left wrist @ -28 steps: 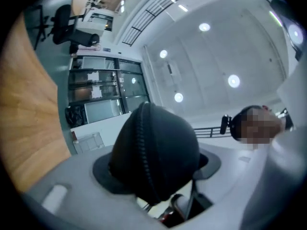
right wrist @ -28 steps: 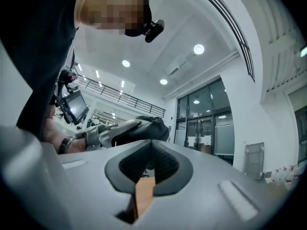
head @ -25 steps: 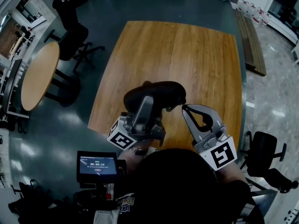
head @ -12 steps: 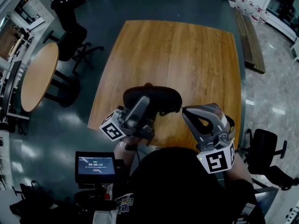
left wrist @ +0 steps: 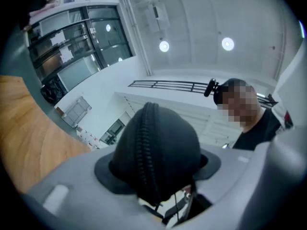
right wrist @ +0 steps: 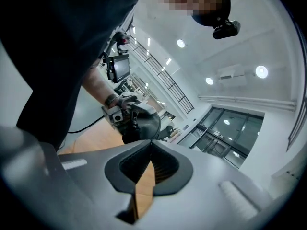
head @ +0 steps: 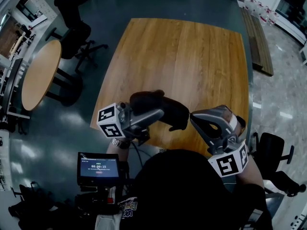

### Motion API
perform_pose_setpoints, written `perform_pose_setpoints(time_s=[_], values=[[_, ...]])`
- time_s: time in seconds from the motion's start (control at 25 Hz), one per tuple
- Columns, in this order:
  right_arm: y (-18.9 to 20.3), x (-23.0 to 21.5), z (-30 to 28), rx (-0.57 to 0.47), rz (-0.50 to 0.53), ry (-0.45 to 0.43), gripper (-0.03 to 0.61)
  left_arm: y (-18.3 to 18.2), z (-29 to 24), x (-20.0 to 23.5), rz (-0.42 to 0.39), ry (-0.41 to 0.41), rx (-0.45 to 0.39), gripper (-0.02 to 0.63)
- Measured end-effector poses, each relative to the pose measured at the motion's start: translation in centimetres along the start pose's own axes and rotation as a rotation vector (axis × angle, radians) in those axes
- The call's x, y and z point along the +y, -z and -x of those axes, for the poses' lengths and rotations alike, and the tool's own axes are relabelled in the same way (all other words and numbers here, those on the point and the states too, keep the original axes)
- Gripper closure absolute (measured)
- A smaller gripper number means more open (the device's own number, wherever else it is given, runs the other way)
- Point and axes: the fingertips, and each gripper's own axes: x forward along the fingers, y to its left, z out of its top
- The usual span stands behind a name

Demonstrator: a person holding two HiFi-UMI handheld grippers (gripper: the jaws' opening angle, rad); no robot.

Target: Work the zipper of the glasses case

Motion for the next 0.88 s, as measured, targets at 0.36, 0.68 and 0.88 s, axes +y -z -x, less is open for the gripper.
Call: perform_pose_setpoints(time_s=[0.36, 0.68, 0.88], values=[[-0.7, 2.5, -0.1, -0.012, 0.119, -0.126, 0.574, 2.2, 0.2, -0.1, 0.095, 0.060, 0.239, 0.337], [-4.2, 1.8, 0.6, -0.163, -0.171, -0.221, 0.575, 0.5, 1.0, 0.7, 0.631, 0.254, -0.171, 0.332], [-3.9, 5.2, -0.8, -0.109, -0.055, -0.246, 0.574, -0.5, -0.2, 0.7, 0.588, 0.214, -0.264, 0.360]])
